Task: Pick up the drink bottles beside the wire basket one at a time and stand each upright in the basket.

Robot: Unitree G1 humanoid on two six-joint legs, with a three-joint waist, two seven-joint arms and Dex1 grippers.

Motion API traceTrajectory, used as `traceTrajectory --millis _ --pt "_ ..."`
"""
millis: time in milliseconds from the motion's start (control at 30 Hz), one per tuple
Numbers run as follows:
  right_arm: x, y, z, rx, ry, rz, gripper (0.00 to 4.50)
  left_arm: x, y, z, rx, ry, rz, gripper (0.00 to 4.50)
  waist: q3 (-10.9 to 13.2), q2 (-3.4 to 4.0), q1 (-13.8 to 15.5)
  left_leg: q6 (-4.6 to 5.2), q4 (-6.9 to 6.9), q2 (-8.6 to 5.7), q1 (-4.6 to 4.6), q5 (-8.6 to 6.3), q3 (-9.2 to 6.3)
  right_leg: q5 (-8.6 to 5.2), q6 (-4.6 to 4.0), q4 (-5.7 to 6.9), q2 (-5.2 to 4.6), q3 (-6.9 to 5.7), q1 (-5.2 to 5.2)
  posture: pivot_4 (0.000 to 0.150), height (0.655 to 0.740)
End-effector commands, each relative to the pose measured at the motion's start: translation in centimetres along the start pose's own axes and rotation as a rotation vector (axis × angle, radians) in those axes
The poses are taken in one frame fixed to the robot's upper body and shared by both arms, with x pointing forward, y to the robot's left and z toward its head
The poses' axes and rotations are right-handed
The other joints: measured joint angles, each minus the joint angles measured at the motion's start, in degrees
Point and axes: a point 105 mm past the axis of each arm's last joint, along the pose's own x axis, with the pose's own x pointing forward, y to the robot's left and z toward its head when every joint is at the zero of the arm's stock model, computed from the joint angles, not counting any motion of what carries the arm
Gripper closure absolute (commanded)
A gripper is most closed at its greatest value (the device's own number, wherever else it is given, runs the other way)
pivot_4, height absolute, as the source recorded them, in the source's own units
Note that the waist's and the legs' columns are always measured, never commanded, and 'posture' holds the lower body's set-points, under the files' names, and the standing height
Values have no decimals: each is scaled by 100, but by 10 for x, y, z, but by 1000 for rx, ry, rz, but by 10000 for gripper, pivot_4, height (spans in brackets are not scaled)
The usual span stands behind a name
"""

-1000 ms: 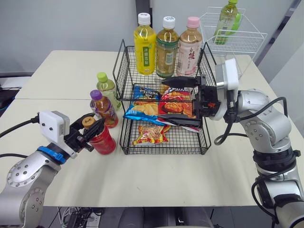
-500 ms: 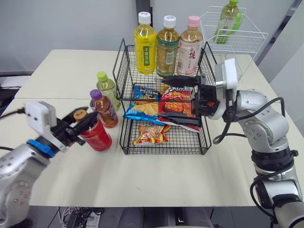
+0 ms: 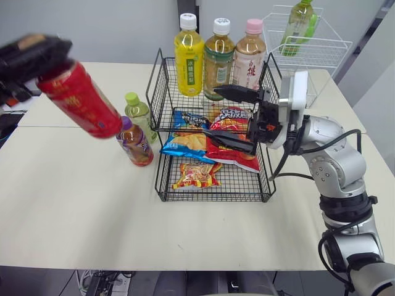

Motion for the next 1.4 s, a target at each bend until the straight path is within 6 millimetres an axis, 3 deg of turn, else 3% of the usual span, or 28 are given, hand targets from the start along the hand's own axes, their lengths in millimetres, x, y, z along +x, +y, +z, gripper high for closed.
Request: traceTrajectory --millis 33,167,300,467,700,833,1133,1333,1400 --pt "-7 -7 16 -86 -43 -101 0 14 -10 39 40 -111 -99 31317 -1 -4 3 0 -2 -2 -2 0 0 0 0 0 -1 0 0 1500 7400" --pt "-13 -9 17 -106 -33 -167 0 36 -17 57 50 -152 -189 31317 0 -2 -18 -1 -2 -7 -9 0 4 0 1 2 -8 2 -6 1500 7400" --pt "-24 -14 20 -162 -19 -268 0 61 -33 60 50 -152 -327 31317 1 -1 -29 0 -3 -7 -9 0 7 -1 2 4 -8 6 -11 1500 7400" --pt "-45 -8 20 -197 35 -381 0 110 -59 43 42 -149 -509 31317 1 -1 17 -3 8 -17 -43 2 -11 4 -5 3 -8 4 -19 1500 7400" --pt "-61 6 20 -221 91 -497 0 154 -90 -1 42 -118 -675 31317 3 3 -50 -15 7 -18 -76 11 -4 6 -9 27 -9 17 -68 1500 7400" --pt "-65 13 23 -234 110 -530 0 175 -102 -16 60 -120 -714 31317 4 6 -58 -15 6 -19 -78 12 -2 5 -10 31 -9 18 -71 1500 7400" --pt "-70 19 26 -252 139 -584 0 209 -123 -40 90 -112 -763 31317 4 6 -26 -14 12 -23 -79 12 -4 5 -9 30 -10 17 -68 1500 7400" --pt "-69 22 26 -253 146 -584 0 219 -130 -44 85 -143 -777 31317 4 6 -27 -13 12 -22 -79 12 -4 5 -9 32 -10 17 -68 1500 7400" --pt "-68 22 26 -246 139 -586 0 219 -131 -44 87 -147 -782 24141 4 6 -28 -13 12 -23 -79 12 -5 5 -9 32 -10 17 -67 1500 7400"
